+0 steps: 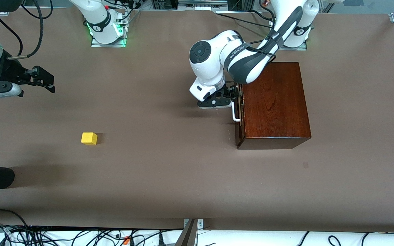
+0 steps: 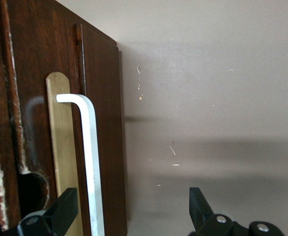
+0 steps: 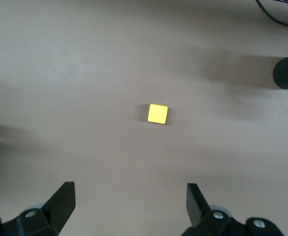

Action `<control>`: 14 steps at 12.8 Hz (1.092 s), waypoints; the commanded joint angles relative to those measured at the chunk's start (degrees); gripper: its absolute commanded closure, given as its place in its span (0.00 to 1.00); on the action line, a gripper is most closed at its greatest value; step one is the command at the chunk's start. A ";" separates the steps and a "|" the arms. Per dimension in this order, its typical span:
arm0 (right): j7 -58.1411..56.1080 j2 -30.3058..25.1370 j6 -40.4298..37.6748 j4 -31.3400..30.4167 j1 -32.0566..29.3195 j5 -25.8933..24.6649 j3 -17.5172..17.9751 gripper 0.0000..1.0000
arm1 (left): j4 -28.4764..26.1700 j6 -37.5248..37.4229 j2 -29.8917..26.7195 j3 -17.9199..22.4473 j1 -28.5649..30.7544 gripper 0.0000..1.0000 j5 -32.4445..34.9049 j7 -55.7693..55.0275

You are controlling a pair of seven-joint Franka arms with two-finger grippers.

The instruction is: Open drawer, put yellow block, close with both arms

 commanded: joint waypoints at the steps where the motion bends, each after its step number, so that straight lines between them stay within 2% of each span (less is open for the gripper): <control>1: -1.11 0.68 -0.42 1.53 -0.27 0.77 0.06 0.00 | 0.22 -0.82 0.87 0.05 -0.46 0.00 2.00 -0.61; 4: -1.11 0.68 -0.50 1.53 -0.27 0.77 0.06 0.00 | -1.01 -2.31 0.96 -0.04 -1.43 0.00 5.60 -0.61; 6: -1.11 0.68 -0.50 1.53 -0.27 0.77 0.06 0.00 | -1.01 -4.16 1.31 -0.04 -1.52 0.00 6.22 -0.61; 14: -1.11 0.68 -0.50 1.53 -0.27 0.77 0.06 0.00 | -1.80 -3.81 3.51 -0.13 -2.13 0.00 6.40 -1.40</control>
